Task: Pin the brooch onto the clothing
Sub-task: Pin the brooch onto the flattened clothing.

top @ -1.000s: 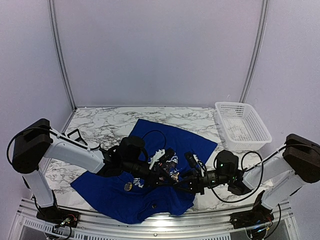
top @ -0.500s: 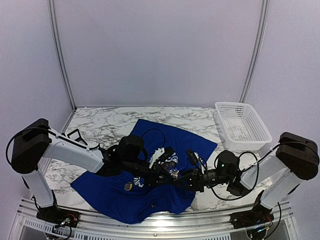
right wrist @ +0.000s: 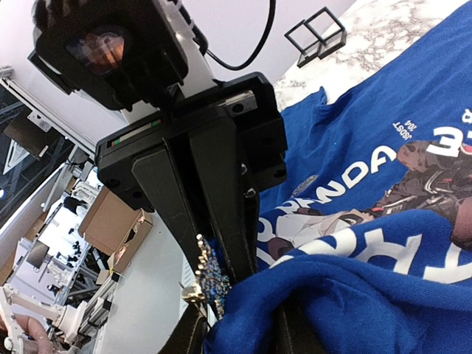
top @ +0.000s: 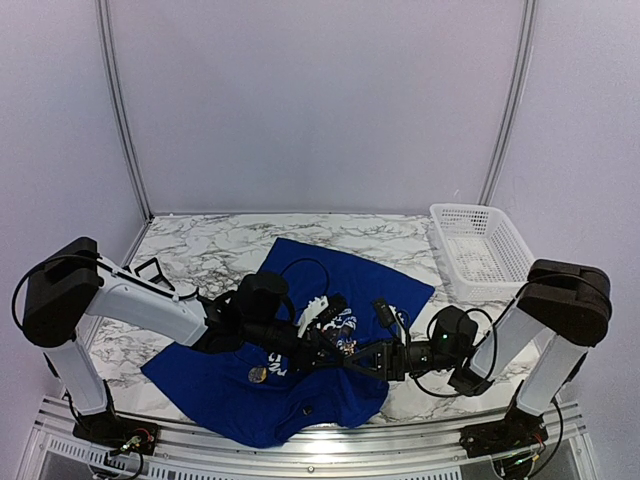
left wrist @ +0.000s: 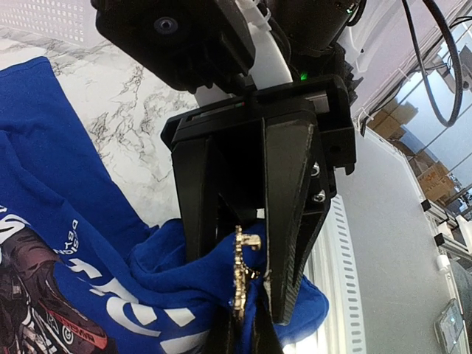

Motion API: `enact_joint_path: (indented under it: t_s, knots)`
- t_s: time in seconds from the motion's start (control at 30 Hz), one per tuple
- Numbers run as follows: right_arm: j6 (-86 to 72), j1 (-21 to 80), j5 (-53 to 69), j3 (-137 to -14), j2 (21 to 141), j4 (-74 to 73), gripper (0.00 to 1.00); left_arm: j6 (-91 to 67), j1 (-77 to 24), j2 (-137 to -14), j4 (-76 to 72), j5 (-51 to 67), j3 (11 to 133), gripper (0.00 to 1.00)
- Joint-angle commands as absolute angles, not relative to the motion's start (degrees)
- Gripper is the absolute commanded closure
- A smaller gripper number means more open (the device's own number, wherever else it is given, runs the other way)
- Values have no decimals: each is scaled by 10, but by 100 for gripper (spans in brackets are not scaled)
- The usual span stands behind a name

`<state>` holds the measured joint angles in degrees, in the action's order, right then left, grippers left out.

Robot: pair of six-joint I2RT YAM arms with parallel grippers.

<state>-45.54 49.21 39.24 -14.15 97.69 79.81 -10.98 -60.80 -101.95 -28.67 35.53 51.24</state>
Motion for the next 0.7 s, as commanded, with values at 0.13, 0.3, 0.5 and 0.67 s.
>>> enact_joint_path:
  t_s: [0.13, 0.3, 0.5, 0.67]
  knots:
    - [-496, 478, 324, -159, 983, 863, 79, -79, -632, -1011, -263, 377, 504, 100]
    - [-525, 477, 307, -169, 982, 848, 80, -59, -639, -1004, -255, 354, 500, 100]
    - [-535, 474, 313, -179, 973, 823, 81, -38, -645, -998, -250, 326, 491, 100]
    - [-551, 472, 329, -189, 975, 818, 86, -19, -650, -987, -250, 314, 482, 100]
